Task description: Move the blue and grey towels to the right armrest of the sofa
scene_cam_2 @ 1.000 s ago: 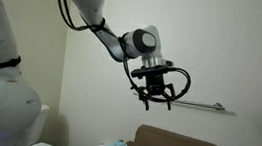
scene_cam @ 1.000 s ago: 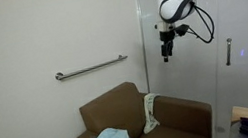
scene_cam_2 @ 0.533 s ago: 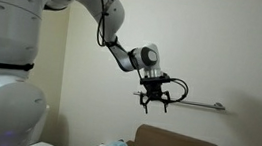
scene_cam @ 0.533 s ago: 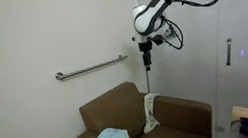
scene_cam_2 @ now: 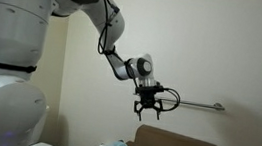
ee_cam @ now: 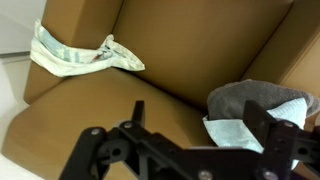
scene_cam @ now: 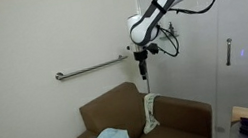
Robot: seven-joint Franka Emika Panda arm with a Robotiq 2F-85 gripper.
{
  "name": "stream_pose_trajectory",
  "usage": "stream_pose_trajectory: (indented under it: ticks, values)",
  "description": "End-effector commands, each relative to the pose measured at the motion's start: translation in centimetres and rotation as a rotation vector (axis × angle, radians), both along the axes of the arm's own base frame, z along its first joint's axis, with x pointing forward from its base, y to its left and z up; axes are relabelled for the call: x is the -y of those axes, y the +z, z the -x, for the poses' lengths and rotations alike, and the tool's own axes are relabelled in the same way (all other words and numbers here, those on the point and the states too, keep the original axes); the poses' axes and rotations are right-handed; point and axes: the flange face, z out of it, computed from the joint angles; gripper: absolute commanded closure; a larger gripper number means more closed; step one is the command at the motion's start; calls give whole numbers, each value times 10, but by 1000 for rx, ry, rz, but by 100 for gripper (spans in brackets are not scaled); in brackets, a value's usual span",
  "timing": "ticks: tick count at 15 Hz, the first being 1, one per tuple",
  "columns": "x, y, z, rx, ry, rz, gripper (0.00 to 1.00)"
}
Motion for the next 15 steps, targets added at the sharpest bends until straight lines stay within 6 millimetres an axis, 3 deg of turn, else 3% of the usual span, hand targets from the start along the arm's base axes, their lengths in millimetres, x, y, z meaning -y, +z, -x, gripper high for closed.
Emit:
stream_pose_trajectory:
  ticks: [1, 3, 6, 10, 15]
  values:
    - [-47, -72, -17, -31, 177, -21, 0]
    - [-72, -104, -28, -13, 240, -7, 0]
    - [-97, -132, -46, 64, 360, 58, 0]
    - [-117, -146, -72, 139, 548, 76, 0]
    - [-159, -170, -98, 109, 776, -1, 0]
